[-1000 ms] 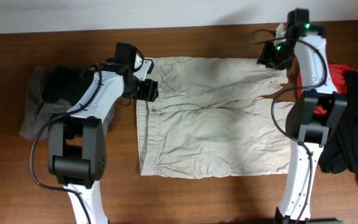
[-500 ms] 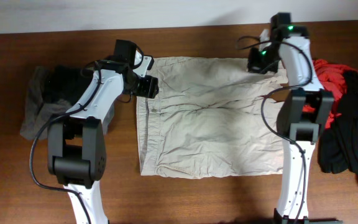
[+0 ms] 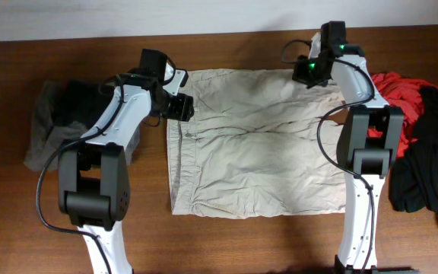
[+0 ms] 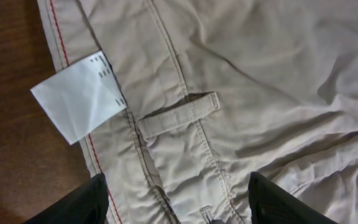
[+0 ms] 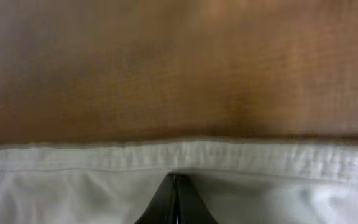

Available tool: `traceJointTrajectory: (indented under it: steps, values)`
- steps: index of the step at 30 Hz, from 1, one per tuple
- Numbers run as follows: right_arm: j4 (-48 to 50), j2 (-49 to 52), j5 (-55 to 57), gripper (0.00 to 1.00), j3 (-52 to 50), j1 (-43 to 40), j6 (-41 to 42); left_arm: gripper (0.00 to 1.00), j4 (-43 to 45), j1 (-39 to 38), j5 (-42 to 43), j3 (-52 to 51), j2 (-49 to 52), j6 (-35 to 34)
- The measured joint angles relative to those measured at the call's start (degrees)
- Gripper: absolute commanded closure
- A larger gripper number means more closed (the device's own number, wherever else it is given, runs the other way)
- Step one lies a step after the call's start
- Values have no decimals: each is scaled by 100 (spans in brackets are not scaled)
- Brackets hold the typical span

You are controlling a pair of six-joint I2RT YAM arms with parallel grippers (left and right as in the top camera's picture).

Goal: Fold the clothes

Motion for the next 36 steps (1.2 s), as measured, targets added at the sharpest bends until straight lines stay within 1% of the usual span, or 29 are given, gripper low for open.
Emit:
traceJointTrajectory:
  steps: [4, 7, 10, 12, 14, 16, 18, 19, 20, 23, 25, 26, 28, 30, 36]
  values:
    - [656, 37, -4, 96, -114, 11, 42, 28, -55, 0, 0, 0, 0, 0]
    - [901, 90, -85, 96, -116, 11, 57, 29, -61, 0, 0, 0, 0, 0]
    - [804, 120, -177, 96, -28, 4, 46, 28, -26, 0, 0, 0, 0, 0]
    - [505, 199, -334, 96, 205, -24, 15, 28, 59, 0, 0, 0, 0, 0]
    - [74, 289, -501, 96, 520, -76, 9, 28, 162, 0, 0, 0, 0, 0]
    - [-422, 365, -688, 92, 894, -133, 4, 28, 282, 0, 2, 0, 0, 0]
    - [-1141, 396, -883, 85, 1467, -234, 4, 28, 479, 0, 0, 2, 0, -2]
    - [-1832, 402, -984, 84, 1961, -323, 4, 28, 581, 0, -2, 2, 0, 0]
    - [-2087, 402, -1016, 83, 2192, -363, -28, 29, 691, 0, 2, 4, 0, 0]
    - [-3281, 376, -1088, 83, 3136, -581, -22, 28, 1058, 0, 0, 9, 0, -2]
    - [-4063, 323, -1038, 85, 3532, -717, -26, 29, 1309, 0, 4, 11, 0, 0]
    - [-4419, 304, -970, 88, 3657, -782, -31, 29, 1425, 0, 2, 13, 0, -2]
    - [-5042, 269, -752, 94, 3779, -892, -22, 30, 1628, 0, 4, 17, 0, 0]
    - [-5508, 260, -468, 95, 3751, -951, -13, 32, 1827, 0, 4, 22, 0, 0]
    - [-5525, 260, -131, 96, 3069, -835, 76, 37, 2208, -15, 17, 33, 79, -2]
